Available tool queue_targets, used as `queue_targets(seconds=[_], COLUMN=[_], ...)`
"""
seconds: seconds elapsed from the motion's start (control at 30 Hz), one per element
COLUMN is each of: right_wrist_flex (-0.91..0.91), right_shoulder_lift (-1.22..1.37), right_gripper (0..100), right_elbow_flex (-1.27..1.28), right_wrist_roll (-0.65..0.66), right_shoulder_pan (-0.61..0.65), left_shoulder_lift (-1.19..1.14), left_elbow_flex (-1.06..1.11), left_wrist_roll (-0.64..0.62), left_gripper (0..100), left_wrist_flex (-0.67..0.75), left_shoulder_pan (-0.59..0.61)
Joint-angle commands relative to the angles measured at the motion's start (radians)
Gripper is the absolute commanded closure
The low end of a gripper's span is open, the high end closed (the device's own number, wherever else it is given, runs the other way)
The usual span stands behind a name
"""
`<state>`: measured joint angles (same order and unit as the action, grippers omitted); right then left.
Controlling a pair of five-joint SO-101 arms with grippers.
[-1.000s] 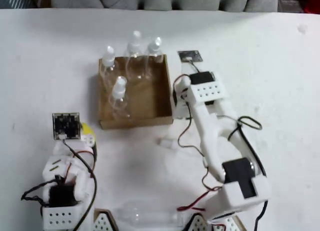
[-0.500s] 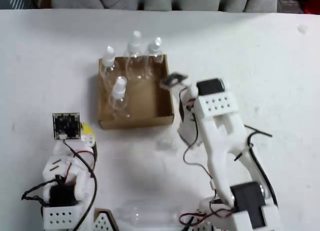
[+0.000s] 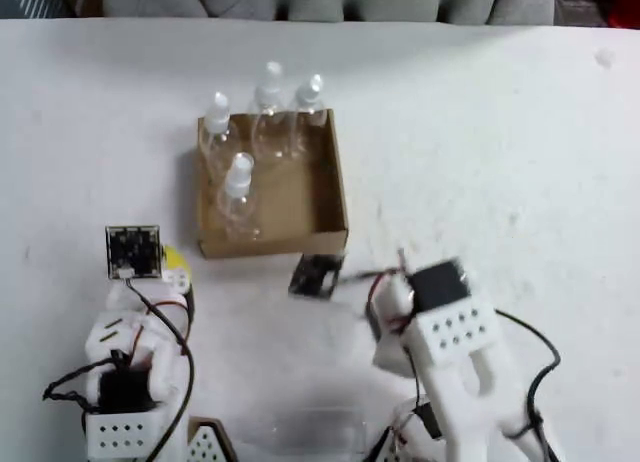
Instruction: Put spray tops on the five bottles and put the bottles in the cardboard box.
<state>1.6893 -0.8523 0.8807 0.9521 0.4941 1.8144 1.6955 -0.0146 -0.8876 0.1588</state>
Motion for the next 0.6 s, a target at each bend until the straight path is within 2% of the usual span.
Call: queue_targets(seconds=[0.0,0.17,0.27,0.4,0.57], right_wrist_flex=[0.025,-0.005,-0.122,-0.234,-0.409], right_shoulder_lift=[-0.085,-0.102,-0.110,-0.111,-0.102], right_gripper=[98.1,98.1,98.1,98.2,98.2], right_elbow_flex=[0.043,0.044,0.035,0.014,0.064], right_wrist_roll=[0.020,-0.031,-0.253,-0.468,-0.623], right_shoulder_pan=[0.139,0.260,0.282,0.076,-0.265], left_shoulder_lift=[0.013,0.013,0.013,0.013,0.012], left_elbow_flex=[-0.002,-0.008,-0.044,-0.098,-0.196], left_wrist_roll=[0.011,0.008,0.005,0.018,0.140], left_gripper=[98,98,98,98,98], left_wrist_flex=[0.023,0.029,-0.015,-0.104,-0.247], left_shoulder_pan=[0.012,0.062,0.062,0.062,0.058])
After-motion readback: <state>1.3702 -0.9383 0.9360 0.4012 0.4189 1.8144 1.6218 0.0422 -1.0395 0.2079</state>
